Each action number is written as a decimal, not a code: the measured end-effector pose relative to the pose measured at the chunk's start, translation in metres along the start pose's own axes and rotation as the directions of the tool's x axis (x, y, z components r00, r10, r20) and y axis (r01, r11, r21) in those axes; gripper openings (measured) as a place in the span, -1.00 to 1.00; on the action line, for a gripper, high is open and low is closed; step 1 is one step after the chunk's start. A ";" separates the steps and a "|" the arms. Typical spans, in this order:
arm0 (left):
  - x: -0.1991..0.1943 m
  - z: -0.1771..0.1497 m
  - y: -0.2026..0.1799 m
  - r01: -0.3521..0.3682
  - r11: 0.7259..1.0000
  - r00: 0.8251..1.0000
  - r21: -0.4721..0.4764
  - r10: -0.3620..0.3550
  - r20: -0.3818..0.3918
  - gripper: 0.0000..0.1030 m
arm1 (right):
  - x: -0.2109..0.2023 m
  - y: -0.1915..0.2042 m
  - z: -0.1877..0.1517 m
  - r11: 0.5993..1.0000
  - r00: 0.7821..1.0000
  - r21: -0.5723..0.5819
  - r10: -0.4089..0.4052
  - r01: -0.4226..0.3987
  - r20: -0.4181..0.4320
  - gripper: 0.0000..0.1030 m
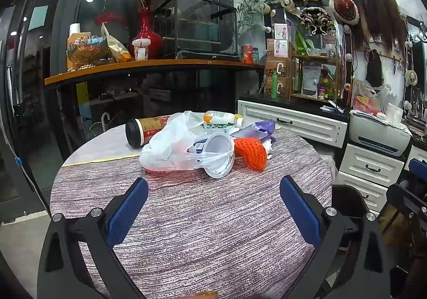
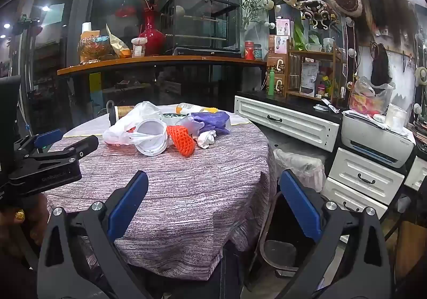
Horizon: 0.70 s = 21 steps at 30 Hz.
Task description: Collect trash
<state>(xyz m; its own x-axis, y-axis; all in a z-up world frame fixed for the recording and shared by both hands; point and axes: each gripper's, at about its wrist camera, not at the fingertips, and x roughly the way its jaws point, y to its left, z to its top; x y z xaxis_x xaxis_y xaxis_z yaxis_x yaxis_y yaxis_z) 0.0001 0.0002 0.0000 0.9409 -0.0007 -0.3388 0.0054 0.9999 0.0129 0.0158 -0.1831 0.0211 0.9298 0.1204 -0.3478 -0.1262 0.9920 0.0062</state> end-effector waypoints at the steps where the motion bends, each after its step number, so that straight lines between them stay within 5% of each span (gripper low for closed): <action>1: 0.000 0.000 0.000 -0.002 1.000 1.000 0.001 0.002 0.001 0.90 | 0.000 0.000 0.000 1.000 1.000 0.000 0.000 0.000 0.000 0.89; 21: -0.003 -0.001 -0.001 -0.003 1.000 1.000 0.004 0.003 -0.002 0.90 | 0.002 0.000 0.000 1.000 1.000 0.002 0.001 -0.001 -0.001 0.89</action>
<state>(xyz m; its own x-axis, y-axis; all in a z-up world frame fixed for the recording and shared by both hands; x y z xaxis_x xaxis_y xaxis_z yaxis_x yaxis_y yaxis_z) -0.0028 -0.0012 -0.0005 0.9403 0.0022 -0.3404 0.0041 0.9998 0.0178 0.0177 -0.1824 0.0206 0.9294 0.1214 -0.3485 -0.1264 0.9919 0.0083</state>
